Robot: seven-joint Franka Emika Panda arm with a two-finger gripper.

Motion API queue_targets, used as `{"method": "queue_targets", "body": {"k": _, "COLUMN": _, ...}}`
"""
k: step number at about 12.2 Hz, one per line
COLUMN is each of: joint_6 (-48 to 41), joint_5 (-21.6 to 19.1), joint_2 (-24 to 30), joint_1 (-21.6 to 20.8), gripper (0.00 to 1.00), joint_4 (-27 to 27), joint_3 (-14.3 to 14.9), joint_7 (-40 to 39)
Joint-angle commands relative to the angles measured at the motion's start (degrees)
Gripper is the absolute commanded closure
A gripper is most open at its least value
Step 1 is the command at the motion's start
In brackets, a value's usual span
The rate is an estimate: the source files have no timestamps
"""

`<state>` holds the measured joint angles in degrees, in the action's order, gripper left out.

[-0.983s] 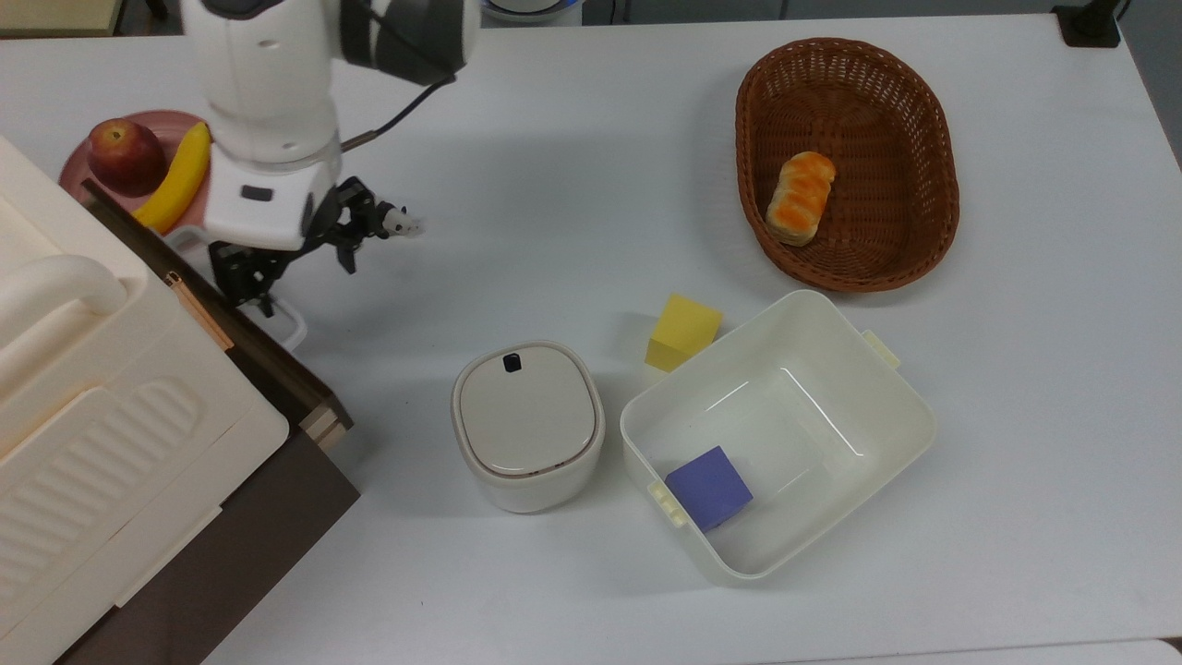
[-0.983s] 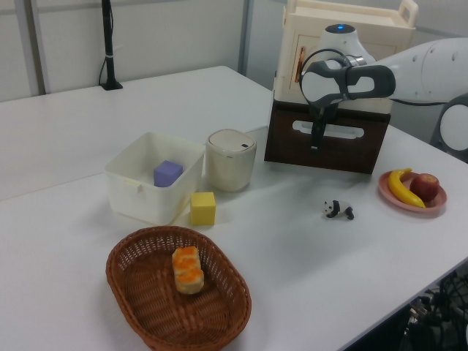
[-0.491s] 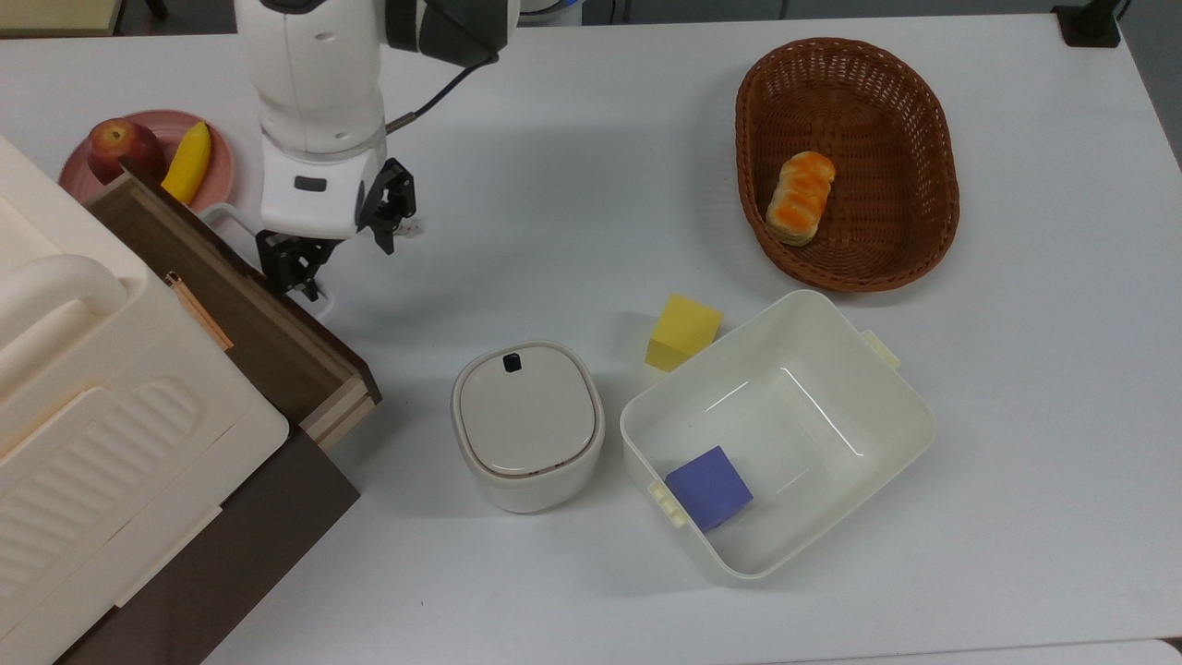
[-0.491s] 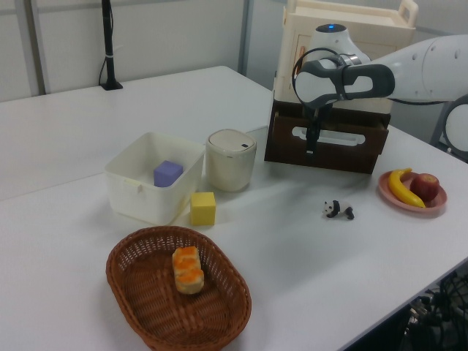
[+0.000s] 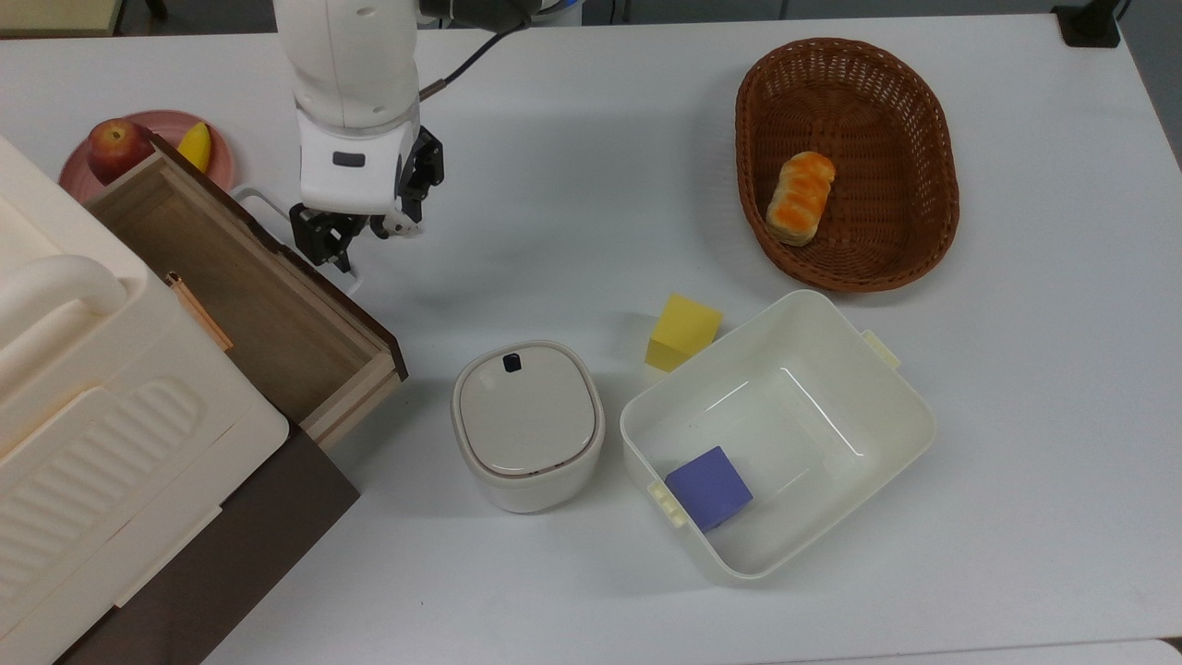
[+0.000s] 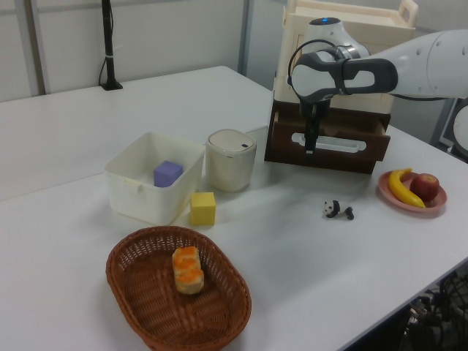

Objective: Slide the drawer open

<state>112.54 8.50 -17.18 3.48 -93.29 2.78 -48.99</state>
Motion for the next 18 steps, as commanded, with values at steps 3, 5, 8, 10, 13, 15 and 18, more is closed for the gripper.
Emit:
{"method": "queue_targets", "body": {"k": 3, "joint_6": -1.6, "joint_5": -1.0, "joint_2": 5.2, "joint_1": -0.9, "gripper": 0.12, "joint_4": -0.1, "joint_3": -0.2, "joint_7": 1.5}}
{"method": "queue_targets", "body": {"k": 5, "joint_6": -4.9, "joint_5": -4.4, "joint_2": 6.5, "joint_1": -4.1, "gripper": 0.00, "joint_4": -0.1, "joint_3": -0.2, "joint_7": 16.0}}
{"method": "queue_targets", "body": {"k": 8, "joint_6": -8.5, "joint_5": -7.1, "joint_2": 8.3, "joint_1": -6.8, "gripper": 0.00, "joint_4": 0.0, "joint_3": -0.2, "joint_7": 41.1}}
{"method": "queue_targets", "body": {"k": 10, "joint_6": -10.1, "joint_5": -8.4, "joint_2": 9.6, "joint_1": -7.7, "gripper": 0.00, "joint_4": 0.0, "joint_3": -0.2, "joint_7": 51.2}}
{"method": "queue_targets", "body": {"k": 13, "joint_6": -10.5, "joint_5": -8.3, "joint_2": 9.7, "joint_1": -8.0, "gripper": 0.00, "joint_4": 0.0, "joint_3": -0.1, "joint_7": 61.6}}
{"method": "queue_targets", "body": {"k": 15, "joint_6": -10.8, "joint_5": -8.3, "joint_2": 9.8, "joint_1": -7.8, "gripper": 0.00, "joint_4": 0.9, "joint_3": 0.0, "joint_7": 60.9}}
{"method": "queue_targets", "body": {"k": 18, "joint_6": -12.3, "joint_5": -8.1, "joint_2": 9.7, "joint_1": -7.7, "gripper": 0.00, "joint_4": 1.5, "joint_3": 0.1, "joint_7": 60.8}}
